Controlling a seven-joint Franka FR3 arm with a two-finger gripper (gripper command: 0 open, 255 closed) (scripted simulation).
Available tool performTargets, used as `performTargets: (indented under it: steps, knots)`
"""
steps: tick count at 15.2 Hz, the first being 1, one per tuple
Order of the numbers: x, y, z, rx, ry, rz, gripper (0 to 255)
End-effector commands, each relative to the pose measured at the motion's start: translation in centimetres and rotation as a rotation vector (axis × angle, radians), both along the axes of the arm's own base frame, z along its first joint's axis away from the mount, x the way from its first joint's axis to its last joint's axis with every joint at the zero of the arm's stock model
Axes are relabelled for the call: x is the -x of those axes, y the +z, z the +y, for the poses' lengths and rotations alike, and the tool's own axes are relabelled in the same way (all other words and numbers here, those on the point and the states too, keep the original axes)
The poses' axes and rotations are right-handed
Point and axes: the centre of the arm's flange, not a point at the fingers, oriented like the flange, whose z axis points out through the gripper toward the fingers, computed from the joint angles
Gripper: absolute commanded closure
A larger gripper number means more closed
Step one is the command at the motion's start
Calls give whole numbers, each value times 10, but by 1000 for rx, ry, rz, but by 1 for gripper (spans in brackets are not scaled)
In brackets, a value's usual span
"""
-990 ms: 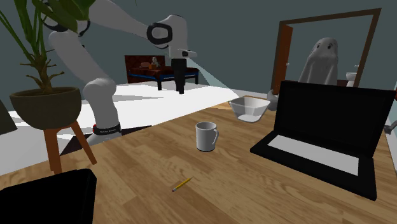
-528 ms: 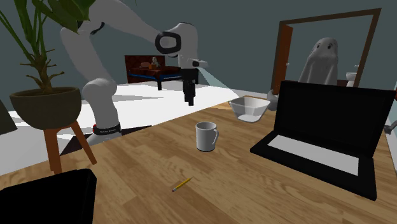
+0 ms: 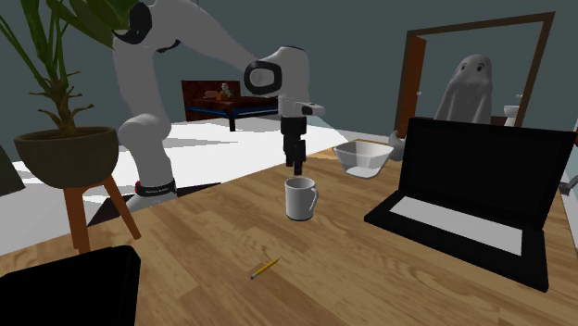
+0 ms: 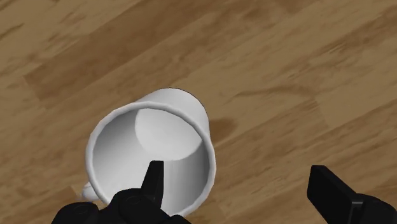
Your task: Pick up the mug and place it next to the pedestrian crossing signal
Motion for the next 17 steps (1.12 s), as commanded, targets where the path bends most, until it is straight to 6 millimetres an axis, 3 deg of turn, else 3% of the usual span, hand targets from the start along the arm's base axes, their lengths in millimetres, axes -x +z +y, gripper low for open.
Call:
performTargets:
  steps: [1, 8, 16, 17]
  knots:
    - [-4, -10, -16, 3, -1, 1, 0]
    - [-3, -50, -18, 3, -1, 1, 0]
    - [-3, -50, -18, 3, -1, 1, 0]
    - [-3, -50, -18, 3, -1, 1, 255]
